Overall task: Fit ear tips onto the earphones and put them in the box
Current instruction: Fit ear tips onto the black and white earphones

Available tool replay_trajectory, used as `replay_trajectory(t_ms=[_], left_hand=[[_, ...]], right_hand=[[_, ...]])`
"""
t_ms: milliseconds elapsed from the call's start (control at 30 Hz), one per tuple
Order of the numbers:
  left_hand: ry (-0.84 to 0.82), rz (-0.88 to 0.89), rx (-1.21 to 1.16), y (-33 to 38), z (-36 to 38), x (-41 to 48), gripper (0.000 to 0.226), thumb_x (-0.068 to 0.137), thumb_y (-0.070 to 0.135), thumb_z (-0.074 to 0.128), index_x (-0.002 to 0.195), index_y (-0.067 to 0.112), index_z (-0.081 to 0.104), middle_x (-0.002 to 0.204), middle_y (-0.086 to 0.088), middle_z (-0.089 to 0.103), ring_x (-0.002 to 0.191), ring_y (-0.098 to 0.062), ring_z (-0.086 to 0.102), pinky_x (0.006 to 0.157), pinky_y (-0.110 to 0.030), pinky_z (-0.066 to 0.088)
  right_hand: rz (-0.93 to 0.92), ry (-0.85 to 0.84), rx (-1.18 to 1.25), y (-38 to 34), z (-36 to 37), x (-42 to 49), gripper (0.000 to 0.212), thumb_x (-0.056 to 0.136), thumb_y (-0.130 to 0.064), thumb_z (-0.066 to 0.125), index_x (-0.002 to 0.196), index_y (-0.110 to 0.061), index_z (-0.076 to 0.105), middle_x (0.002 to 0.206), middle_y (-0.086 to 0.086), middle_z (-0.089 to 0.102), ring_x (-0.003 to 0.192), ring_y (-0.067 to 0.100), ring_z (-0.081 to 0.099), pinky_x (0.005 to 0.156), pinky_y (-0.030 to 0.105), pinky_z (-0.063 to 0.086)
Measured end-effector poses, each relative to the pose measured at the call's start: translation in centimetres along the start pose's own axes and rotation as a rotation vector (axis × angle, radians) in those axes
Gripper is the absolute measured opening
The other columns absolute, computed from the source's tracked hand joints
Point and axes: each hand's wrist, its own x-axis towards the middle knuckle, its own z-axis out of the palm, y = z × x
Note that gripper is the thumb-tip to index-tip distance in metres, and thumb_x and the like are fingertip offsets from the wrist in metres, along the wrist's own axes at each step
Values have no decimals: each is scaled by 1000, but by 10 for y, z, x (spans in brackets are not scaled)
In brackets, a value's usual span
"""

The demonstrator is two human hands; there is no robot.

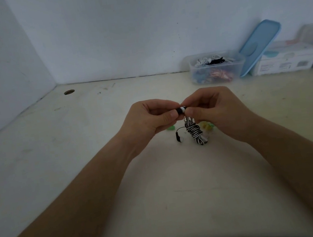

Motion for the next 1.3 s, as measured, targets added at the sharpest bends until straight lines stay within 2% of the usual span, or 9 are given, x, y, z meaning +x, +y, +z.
replay_trajectory(t_ms=[233, 400, 533, 767, 933, 1100, 1300], left_hand=[[36, 20, 67, 0, 2, -1, 18, 81, -6, 70, 88, 10, 74, 88, -12, 76, 85, -23, 75, 86, -32, 59], [59, 76, 114, 0, 4, -2, 16, 83, -5, 70, 91, 8, 73, 89, -15, 76, 86, -25, 75, 83, -30, 60], [31, 61, 58, 0, 4, -2, 17, 82, -5, 69, 92, 8, 74, 92, -15, 76, 88, -26, 74, 86, -32, 59], [4, 28, -21, -1, 3, -1, 17, 70, 4, 73, 85, 12, 77, 91, -14, 76, 86, -23, 74, 84, -28, 59], [22, 35, -5, -1, 2, -1, 17, 79, -5, 70, 87, 9, 76, 90, -14, 76, 84, -23, 75, 82, -28, 59], [44, 59, 75, -1, 2, -2, 17, 83, -7, 69, 87, 8, 74, 86, -13, 76, 81, -21, 74, 82, -29, 60], [37, 71, 80, 0, 4, -2, 18, 84, -7, 68, 90, 9, 74, 89, -13, 76, 83, -21, 75, 81, -28, 60]], right_hand=[[-23, 39, -81, 2, 0, 1, 12, 83, 3, 74, 93, -3, 73, 81, 10, 74, 71, 14, 69, 69, 21, 54], [-13, 71, -70, 2, 2, 1, 11, 83, 0, 75, 92, -6, 73, 80, 14, 73, 67, 17, 66, 65, 25, 54], [22, 41, -6, 0, 0, 0, 12, 83, 1, 72, 93, -5, 72, 78, 10, 72, 66, 13, 64, 63, 22, 53], [43, 9, 8, 1, -2, 0, 13, 84, 1, 71, 94, -6, 72, 79, 7, 72, 69, 12, 64, 64, 21, 54], [35, 8, 16, 0, 0, 0, 13, 83, 3, 70, 93, -5, 71, 76, 5, 73, 65, 9, 63, 62, 19, 52], [19, 12, -17, -1, 2, -1, 12, 83, 4, 70, 93, -3, 72, 80, 14, 72, 61, 7, 63, 59, 18, 50], [26, 27, -29, 0, 0, 0, 12, 83, 2, 71, 93, -5, 72, 76, 6, 73, 61, 7, 63, 60, 18, 50]])
